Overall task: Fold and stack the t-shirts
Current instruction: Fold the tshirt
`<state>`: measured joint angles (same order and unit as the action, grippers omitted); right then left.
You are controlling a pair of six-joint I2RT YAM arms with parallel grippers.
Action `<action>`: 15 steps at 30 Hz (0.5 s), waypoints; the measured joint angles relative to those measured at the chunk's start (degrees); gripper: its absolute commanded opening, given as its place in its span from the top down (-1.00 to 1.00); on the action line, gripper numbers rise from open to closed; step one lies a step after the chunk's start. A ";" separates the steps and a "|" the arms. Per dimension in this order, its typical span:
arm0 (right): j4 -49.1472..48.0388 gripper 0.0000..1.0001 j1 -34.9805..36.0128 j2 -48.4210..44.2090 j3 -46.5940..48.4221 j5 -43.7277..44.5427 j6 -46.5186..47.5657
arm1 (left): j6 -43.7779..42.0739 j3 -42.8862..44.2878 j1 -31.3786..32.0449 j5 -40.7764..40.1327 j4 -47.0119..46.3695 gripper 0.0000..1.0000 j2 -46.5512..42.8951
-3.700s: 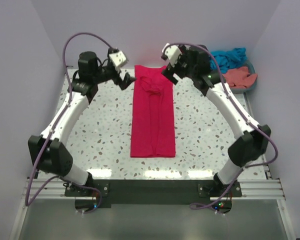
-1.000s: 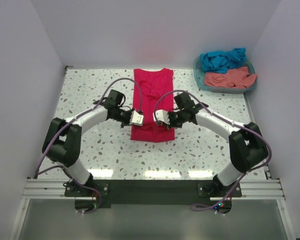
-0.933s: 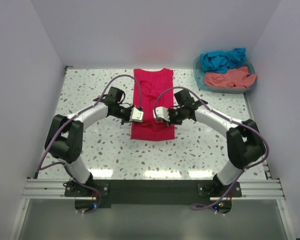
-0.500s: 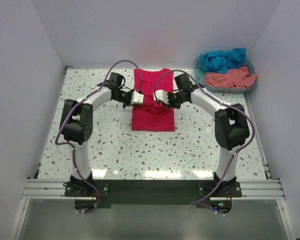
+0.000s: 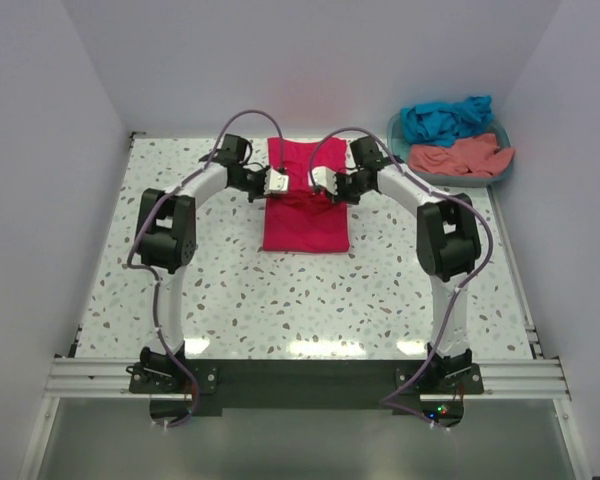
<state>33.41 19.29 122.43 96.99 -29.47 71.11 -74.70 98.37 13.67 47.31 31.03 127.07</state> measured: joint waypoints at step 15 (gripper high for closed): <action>-2.40 -0.02 -0.72 -0.48 -1.70 5.92 -3.48 | 11.28 -2.43 -2.75 -4.26 -8.74 -0.24 -1.38</action>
<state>31.00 18.57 121.95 95.29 -23.55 67.64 -63.42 95.94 10.92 43.05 22.28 125.69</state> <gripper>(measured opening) 0.507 0.617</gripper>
